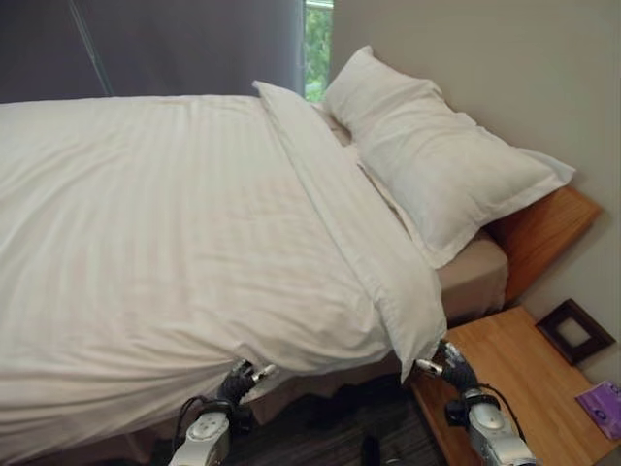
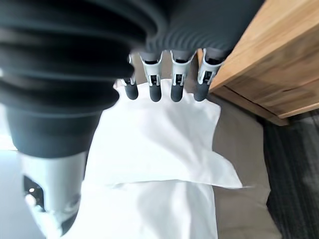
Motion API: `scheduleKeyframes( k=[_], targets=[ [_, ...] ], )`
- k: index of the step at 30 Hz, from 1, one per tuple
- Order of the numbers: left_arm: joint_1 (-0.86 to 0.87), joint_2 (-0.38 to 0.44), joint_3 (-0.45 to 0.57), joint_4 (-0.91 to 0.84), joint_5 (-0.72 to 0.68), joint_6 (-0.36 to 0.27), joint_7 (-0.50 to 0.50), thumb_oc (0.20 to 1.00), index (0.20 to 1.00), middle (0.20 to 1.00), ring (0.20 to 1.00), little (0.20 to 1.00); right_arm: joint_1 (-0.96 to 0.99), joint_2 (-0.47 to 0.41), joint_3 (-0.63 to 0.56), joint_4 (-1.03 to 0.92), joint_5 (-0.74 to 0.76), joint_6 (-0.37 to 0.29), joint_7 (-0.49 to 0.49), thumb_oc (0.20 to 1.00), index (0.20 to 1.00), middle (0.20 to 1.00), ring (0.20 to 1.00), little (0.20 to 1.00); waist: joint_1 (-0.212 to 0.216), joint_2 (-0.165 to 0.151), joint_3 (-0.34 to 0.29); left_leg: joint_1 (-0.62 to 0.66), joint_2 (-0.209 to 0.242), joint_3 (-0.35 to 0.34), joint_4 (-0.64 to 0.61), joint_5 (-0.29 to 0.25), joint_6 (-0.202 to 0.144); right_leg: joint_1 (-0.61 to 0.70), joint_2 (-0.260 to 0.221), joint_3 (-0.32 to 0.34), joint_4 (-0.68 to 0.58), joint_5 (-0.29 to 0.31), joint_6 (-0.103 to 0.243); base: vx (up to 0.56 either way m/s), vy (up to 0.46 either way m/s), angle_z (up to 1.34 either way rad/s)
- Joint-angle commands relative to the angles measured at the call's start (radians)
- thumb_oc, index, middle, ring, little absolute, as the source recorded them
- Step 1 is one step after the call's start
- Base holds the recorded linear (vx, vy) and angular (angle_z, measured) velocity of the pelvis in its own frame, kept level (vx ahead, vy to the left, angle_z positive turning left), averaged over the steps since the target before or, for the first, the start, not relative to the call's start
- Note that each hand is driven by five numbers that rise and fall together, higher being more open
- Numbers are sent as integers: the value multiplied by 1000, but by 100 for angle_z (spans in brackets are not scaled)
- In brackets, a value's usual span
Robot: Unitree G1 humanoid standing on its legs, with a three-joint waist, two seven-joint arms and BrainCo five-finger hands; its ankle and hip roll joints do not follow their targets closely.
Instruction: Making the bed.
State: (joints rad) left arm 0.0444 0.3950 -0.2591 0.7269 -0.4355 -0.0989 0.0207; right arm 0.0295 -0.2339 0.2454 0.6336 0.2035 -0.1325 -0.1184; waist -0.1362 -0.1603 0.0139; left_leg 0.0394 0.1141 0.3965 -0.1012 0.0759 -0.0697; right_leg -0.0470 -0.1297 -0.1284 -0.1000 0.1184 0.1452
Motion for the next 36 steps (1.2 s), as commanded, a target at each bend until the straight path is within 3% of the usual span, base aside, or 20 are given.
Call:
scheduleKeyframes(
  k=[1,4,5,6,7,13,15,19,20,23,27,32,33,34,35,36],
  targets=[
    [-159,-80,-61,-83,104,-56,-84,1000,1000,1000,1000,1000,-128,-65,-18,-50,-24,-31,-15,1000,1000,1000,1000,1000,-41,66,74,69,72,-8,14,-105,-11,22,-21,16,72,-101,4,-3,37,6],
    [-148,-78,-24,58,174,-30,-57,1000,1000,1000,1000,1000,-131,-71,-30,-45,-26,-26,-30,1000,1000,1000,1000,1000,-35,65,78,70,66,-17,14,-108,-8,24,-22,18,72,-100,3,3,16,2],
    [-157,-78,-34,111,219,-26,-64,937,937,937,937,937,-134,-74,-28,-42,-29,-24,-32,1000,1000,1000,1000,1000,-38,65,83,74,64,-19,14,-111,-7,28,-22,19,75,-103,3,0,0,0],
    [-157,-79,-52,147,281,-36,-78,940,940,940,940,940,-138,-78,-26,-41,-29,-23,-29,1000,1000,1000,1000,1000,-38,64,85,76,62,-19,14,-113,-6,29,-22,22,75,-104,4,0,0,0],
    [-144,-92,-66,194,312,-22,-97,1000,1000,1000,1000,1000,-144,-84,-26,-50,-30,-26,-23,1000,1000,1000,1000,1000,-40,64,86,78,61,-17,14,-115,-5,29,-23,24,77,-104,4,0,0,0],
    [-105,-136,-56,360,389,-9,-102,1000,1000,1000,1000,1000,-148,-81,-15,-57,-20,-27,-11,1000,1000,1000,1000,1000,-37,66,88,86,55,-13,14,-123,-1,29,-25,29,79,-109,3,13,3,-3],
    [-133,-123,-42,263,316,-32,-75,1000,1000,1000,1000,1000,-157,-79,1,-63,-32,-28,-20,1000,1000,1000,1000,1000,-33,66,97,99,52,-12,14,-130,3,36,-27,29,90,-113,4,37,11,-1],
    [-236,-8,-2,-34,223,-85,20,1000,1000,1000,1000,1000,-152,-76,-6,-55,-37,-29,-47,1000,1000,1000,1000,1000,-21,62,104,101,51,-21,14,-127,1,39,-32,16,99,-113,6,25,-16,4],
    [-279,49,20,-214,196,-126,52,1000,1000,1000,1000,1000,-142,-83,-24,-60,-36,-38,-57,1000,1000,1000,1000,1000,-15,60,107,103,53,-30,14,-127,-1,46,-34,8,102,-118,8,21,-49,8],
    [-353,52,22,-464,137,-192,54,1000,1000,1000,1000,1000,-129,-82,-31,-60,-48,-54,-74,1000,1000,1000,1000,1000,-12,55,107,104,54,-48,14,-128,-3,56,-36,-2,99,-126,9,14,-52,23],
    [-353,30,63,-620,132,-225,81,1000,1000,1000,1000,1000,-119,-70,-30,-68,-65,-60,-74,1000,1000,1000,1000,1000,-5,52,102,104,54,-55,14,-129,-3,62,-37,-6,93,-127,7,12,-16,8],
    [-222,24,181,-604,147,-218,124,1000,1000,1000,1000,1000,-102,-93,-72,-125,-98,-61,-89,1000,1000,1000,1000,1000,16,53,106,109,53,-59,14,-130,0,70,-40,-12,93,-128,6,7,-2,-1],
    [-199,46,202,-580,207,-208,154,1000,1000,1000,1000,1000,-98,-111,-89,-165,-109,-62,-94,1000,1000,1000,1000,1000,20,55,109,111,53,-60,14,-131,1,73,-40,-14,93,-129,7,32,25,1],
    [-154,104,231,-555,376,-179,204,1000,1000,1000,1000,1000,-92,-146,-118,-247,-140,-78,-103,1000,1000,1000,1000,1000,25,57,113,118,52,-62,14,-137,2,77,-41,-15,96,-131,11,18,20,4],
    [-154,103,230,-555,378,-178,206,1000,1000,1000,1000,1000,-91,-145,-119,-249,-141,-76,-103,1000,1000,1000,1000,1000,26,57,110,113,52,-61,14,-133,2,73,-41,-15,95,-128,10,20,43,4],
    [-94,151,259,-554,492,-164,205,1000,1000,1000,1000,1000,-89,-189,-143,-363,-189,-101,-107,1000,1000,1000,1000,1000,33,59,112,116,50,-63,14,-135,4,73,-44,-14,97,-128,13,-1,26,4]
  ],
)
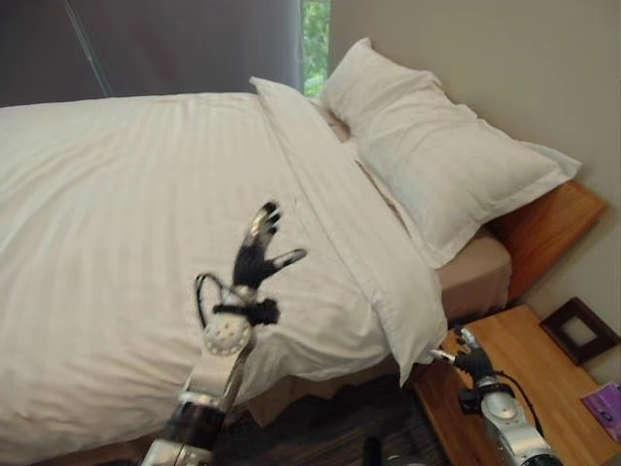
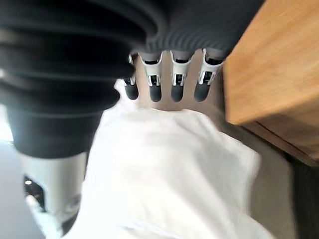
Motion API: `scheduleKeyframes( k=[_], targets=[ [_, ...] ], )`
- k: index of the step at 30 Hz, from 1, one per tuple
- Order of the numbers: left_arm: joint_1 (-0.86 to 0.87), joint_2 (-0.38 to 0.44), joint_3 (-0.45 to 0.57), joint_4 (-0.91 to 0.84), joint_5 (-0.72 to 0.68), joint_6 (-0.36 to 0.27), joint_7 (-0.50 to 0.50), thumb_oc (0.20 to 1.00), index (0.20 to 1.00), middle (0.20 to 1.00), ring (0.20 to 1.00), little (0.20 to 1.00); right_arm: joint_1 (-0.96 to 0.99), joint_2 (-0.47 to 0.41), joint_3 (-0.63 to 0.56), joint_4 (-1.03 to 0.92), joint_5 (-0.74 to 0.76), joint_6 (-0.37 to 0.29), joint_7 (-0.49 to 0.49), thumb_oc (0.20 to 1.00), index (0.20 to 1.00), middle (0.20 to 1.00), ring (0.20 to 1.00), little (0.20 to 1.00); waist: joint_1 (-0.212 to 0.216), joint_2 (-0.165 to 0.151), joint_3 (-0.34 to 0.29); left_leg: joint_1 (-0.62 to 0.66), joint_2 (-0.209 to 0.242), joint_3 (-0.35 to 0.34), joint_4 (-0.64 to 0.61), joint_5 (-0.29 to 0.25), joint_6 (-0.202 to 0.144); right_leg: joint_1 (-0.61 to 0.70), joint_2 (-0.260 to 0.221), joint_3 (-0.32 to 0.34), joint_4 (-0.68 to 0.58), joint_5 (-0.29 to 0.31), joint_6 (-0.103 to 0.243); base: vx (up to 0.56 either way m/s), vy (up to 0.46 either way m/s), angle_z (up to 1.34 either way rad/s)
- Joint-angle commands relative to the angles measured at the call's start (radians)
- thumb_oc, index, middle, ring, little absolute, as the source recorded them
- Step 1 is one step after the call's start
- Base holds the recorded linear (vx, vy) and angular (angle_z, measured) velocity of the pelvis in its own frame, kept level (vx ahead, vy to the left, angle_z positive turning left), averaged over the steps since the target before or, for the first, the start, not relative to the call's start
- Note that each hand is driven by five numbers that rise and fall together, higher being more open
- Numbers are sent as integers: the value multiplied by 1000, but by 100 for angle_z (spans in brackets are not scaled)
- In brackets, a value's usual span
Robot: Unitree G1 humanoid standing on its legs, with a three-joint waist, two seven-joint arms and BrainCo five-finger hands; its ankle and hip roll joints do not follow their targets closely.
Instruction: Making the bed.
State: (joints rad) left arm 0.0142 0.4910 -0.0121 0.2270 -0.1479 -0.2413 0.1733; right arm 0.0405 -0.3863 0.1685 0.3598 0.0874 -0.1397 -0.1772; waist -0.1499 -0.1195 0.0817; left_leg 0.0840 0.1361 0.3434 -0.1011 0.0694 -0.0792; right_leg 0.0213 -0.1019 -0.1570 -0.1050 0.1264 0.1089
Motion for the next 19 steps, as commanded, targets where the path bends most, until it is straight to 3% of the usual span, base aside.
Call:
scheduleKeyframes(
  k=[1,6,19],
  targets=[
    [-60,54,14,-57,205,-20,51,1000,1000,1000,1000,1000,-97,-37,-66,-93,-73,-91,-47,1000,1000,1000,1000,1000,45,19,43,72,28,-10,14,-129,14,5,-72,15,102,-137,49,8,49,5],
    [15,51,19,-149,194,-23,1,1000,1000,1000,1000,1000,-101,-47,-67,-238,-57,-104,-10,1000,1000,1000,1000,1000,56,16,42,75,26,-11,14,-132,20,8,-75,13,107,-140,51,0,14,6],
    [23,34,-9,-236,172,-45,-17,1000,1000,1000,1000,1000,-61,7,15,-200,-19,-96,31,1000,1000,1000,1000,1000,57,19,44,71,23,-18,14,-132,24,5,-76,7,112,-142,48,-1,3,1]
  ],
)
